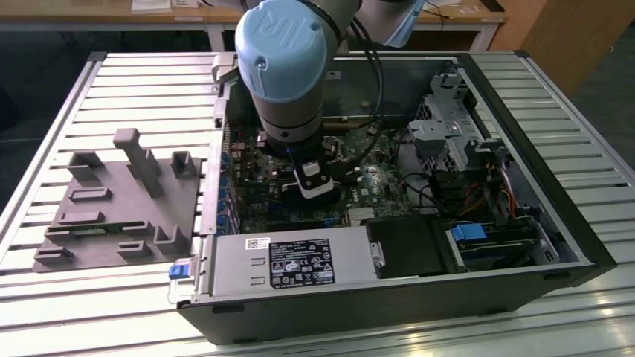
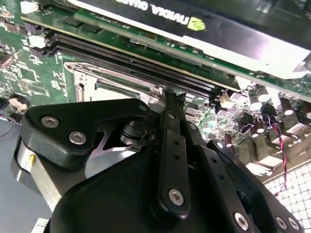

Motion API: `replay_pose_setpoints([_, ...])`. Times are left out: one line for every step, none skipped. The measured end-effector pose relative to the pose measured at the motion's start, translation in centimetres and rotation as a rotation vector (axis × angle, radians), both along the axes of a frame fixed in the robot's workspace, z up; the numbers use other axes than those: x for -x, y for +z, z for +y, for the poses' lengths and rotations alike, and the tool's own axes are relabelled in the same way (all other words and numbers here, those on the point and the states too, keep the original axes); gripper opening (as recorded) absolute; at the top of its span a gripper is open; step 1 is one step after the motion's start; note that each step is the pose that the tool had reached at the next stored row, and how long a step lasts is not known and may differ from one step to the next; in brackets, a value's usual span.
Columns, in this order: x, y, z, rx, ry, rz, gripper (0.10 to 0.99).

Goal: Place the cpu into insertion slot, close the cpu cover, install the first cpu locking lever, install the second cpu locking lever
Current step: 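Install the second cpu locking lever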

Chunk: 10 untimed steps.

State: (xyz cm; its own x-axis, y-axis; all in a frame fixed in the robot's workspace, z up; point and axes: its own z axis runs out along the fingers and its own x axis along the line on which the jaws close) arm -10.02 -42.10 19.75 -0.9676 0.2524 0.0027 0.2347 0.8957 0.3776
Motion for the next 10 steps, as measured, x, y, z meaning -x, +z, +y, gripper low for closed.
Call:
replay_pose_setpoints([0.08,-0.05,0.01,0.000,0.000,0.0000,0.106])
replay_pose_setpoints([0.13,-0.11,0.03,0.000,0.000,-0.0001,0.106])
replay_pose_setpoints([0.14,-0.16,0.06,0.000,0.000,0.0000,0.106])
replay_pose_setpoints([0.15,-0.22,0.09,0.000,0.000,0.0000,0.106])
replay_pose_setpoints([0.15,-0.28,0.13,0.000,0.000,0.0000,0.106])
replay_pose_setpoints([0.16,-0.33,0.17,0.000,0.000,0.0000,0.106])
replay_pose_setpoints([0.16,-0.38,0.20,0.000,0.000,0.0000,0.106])
replay_pose_setpoints([0.16,-0.41,0.23,0.000,0.000,0.0000,0.106])
replay_pose_setpoints([0.17,-0.45,0.27,0.000,0.000,0.0000,0.106])
replay_pose_setpoints([0.18,-0.50,0.32,-0.001,0.000,-0.0001,0.106])
